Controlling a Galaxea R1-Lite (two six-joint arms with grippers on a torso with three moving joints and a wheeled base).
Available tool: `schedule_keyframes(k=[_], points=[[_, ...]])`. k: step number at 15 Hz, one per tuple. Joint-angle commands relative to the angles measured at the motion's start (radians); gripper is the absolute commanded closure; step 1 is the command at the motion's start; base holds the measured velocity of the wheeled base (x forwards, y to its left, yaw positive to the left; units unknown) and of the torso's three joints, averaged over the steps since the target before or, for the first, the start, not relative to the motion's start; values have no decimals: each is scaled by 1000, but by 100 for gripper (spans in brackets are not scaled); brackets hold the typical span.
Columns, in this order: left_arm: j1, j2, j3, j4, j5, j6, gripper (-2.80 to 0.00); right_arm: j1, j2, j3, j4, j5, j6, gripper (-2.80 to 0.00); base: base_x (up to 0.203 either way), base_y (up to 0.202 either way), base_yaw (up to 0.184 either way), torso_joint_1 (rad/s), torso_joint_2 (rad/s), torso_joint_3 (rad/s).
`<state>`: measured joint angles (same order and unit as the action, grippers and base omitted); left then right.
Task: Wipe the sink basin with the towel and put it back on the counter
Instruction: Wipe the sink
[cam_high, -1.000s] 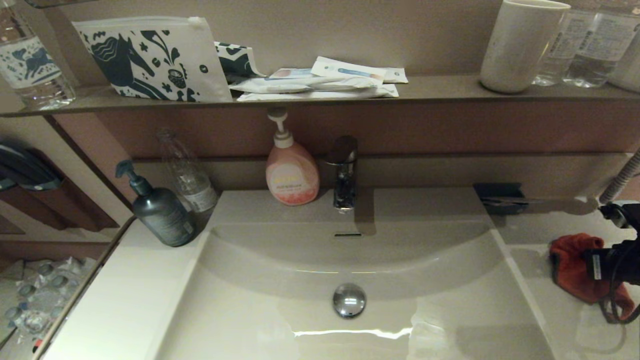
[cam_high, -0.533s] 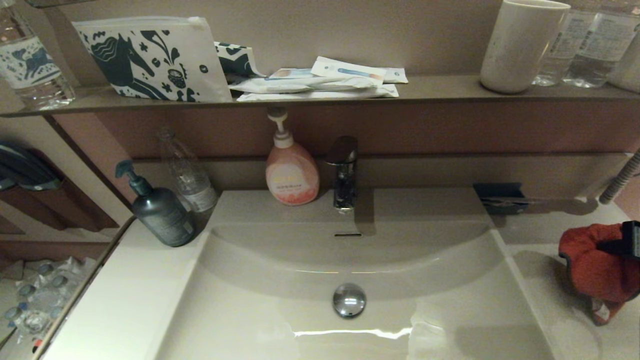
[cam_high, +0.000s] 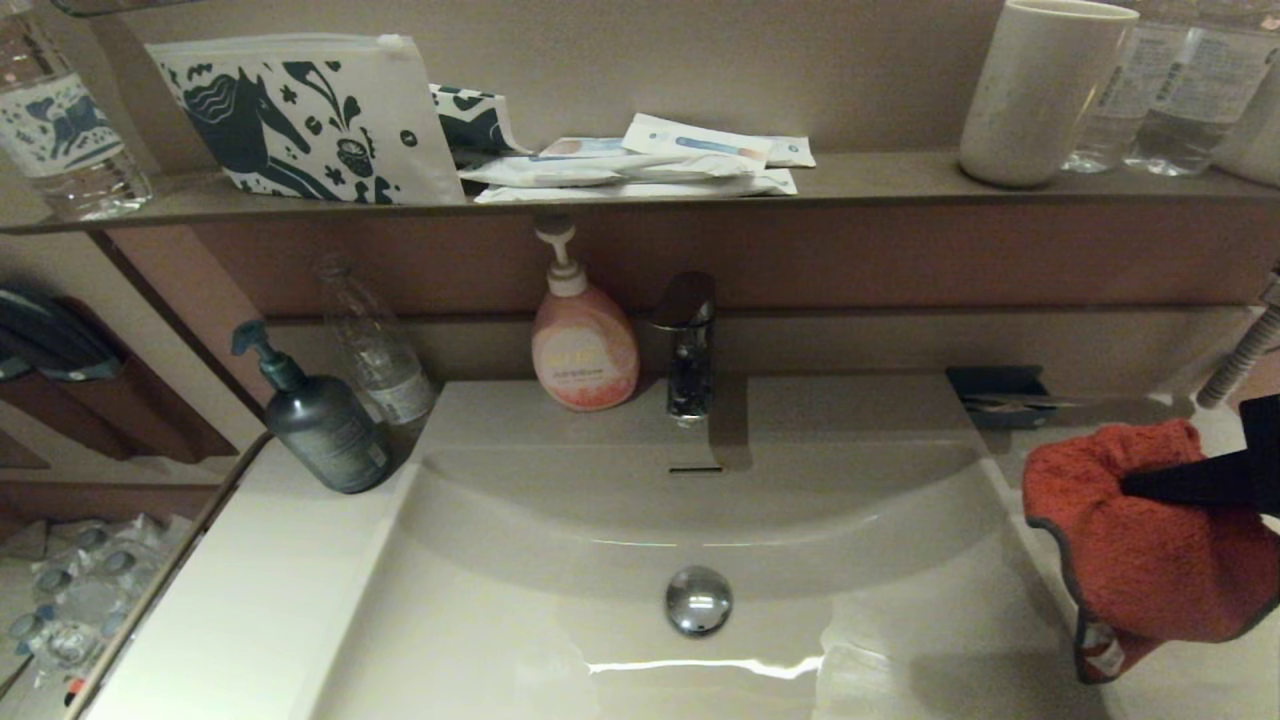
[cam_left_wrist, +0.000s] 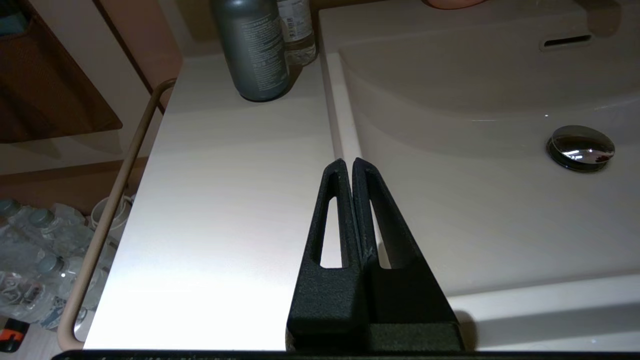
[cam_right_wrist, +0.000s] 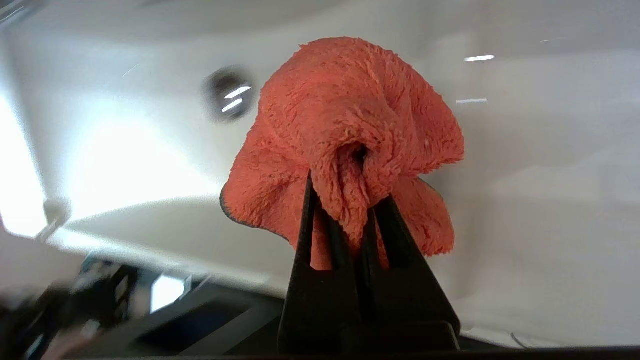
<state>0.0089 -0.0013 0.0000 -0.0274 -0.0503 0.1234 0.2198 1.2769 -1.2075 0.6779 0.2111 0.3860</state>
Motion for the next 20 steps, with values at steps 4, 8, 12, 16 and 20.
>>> schedule_keyframes(k=[4,8,12,16,20], points=[[0,1,0,0,0,1,0,421,139,-36,-47,-226,265,0,0,0,0,0,0,0],[0,1,0,0,0,1,0,490,362,51,-204,-425,363,0,0,0,0,0,0,0],[0,1,0,-2,0,1,0,580,538,112,-263,-513,478,0,0,0,0,0,0,0],[0,1,0,0,0,1,0,623,697,116,-276,-562,576,0,0,0,0,0,0,0],[0,1,0,-2,0,1,0,627,763,112,-281,-539,608,0,0,0,0,0,0,0]])
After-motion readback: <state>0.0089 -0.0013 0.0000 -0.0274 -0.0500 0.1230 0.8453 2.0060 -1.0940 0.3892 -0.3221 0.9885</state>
